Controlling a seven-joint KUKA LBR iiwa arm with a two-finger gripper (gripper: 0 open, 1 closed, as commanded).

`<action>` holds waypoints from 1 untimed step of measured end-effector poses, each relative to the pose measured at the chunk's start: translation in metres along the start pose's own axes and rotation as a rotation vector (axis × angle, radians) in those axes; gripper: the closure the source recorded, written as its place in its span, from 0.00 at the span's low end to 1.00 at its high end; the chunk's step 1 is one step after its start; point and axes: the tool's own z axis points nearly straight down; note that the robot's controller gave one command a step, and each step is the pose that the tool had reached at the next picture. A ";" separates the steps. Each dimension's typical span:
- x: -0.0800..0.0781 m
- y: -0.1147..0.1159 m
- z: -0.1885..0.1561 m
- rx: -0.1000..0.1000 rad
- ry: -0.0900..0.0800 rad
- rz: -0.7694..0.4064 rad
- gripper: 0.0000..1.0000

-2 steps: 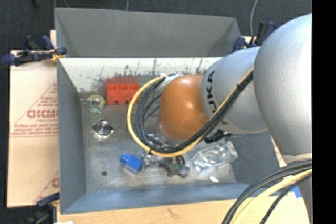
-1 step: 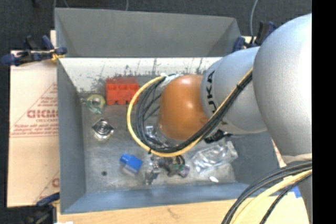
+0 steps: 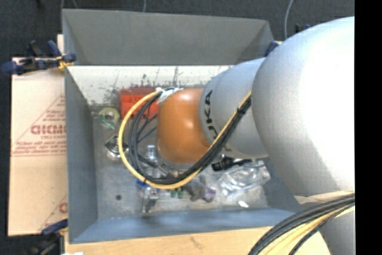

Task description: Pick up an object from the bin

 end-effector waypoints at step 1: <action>-0.001 -0.001 -0.001 0.000 -0.003 0.005 1.00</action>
Offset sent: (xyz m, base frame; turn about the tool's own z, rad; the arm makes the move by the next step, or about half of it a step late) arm 0.0000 0.0000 0.0000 0.0000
